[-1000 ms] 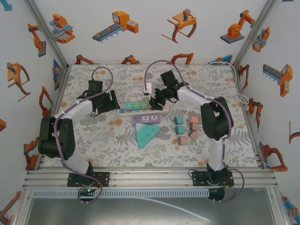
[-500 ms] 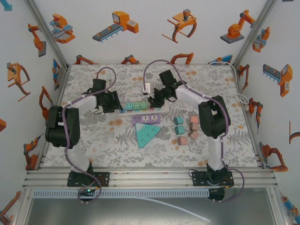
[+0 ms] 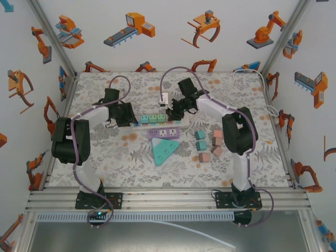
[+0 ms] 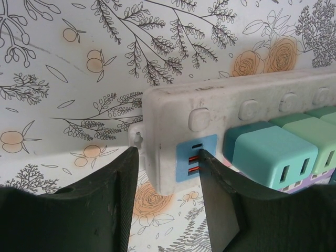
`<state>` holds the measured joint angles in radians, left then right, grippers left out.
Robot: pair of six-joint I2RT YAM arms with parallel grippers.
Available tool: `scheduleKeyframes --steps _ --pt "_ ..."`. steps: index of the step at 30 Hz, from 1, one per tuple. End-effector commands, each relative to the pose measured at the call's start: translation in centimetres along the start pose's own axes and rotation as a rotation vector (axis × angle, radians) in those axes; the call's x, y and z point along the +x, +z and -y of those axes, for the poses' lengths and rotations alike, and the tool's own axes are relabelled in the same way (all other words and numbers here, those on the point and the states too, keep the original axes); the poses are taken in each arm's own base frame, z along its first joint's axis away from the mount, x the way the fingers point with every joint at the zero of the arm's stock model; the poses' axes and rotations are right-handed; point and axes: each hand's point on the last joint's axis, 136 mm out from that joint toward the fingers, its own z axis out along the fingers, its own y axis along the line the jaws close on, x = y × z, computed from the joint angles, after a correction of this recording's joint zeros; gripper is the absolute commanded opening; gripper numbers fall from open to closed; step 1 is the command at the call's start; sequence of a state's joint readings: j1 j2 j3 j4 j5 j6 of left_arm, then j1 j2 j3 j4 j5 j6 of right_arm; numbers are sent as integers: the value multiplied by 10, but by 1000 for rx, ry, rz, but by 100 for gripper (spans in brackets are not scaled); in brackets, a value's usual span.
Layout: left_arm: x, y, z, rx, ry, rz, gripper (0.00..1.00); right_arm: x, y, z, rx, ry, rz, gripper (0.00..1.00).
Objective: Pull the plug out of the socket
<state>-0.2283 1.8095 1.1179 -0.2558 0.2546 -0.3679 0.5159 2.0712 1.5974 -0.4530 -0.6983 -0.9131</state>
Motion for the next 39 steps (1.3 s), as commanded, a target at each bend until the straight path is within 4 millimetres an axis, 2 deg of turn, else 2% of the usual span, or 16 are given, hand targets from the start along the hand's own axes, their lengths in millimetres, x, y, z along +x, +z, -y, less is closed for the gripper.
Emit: scheduleKeyframes --steps 1,8,17,22,27,32,39 --pt "44 9 -20 -93 19 -147 49 -26 -3 2 -19 -3 54 23" --pt "70 14 -33 -207 49 -216 50 -37 -7 5 -33 49 67 18" --pt "82 20 -41 -314 111 -261 50 -50 -10 3 -27 13 65 13" --pt "83 20 -46 -335 108 -263 50 -57 -17 4 -15 3 75 12" --pt "79 19 -43 -329 109 -253 50 -54 -17 5 1 -2 55 12" --pt "75 17 -38 -314 109 -242 50 -63 -25 3 15 -18 83 11" --pt "70 14 -35 -308 110 -228 50 -56 -24 1 15 -5 65 12"
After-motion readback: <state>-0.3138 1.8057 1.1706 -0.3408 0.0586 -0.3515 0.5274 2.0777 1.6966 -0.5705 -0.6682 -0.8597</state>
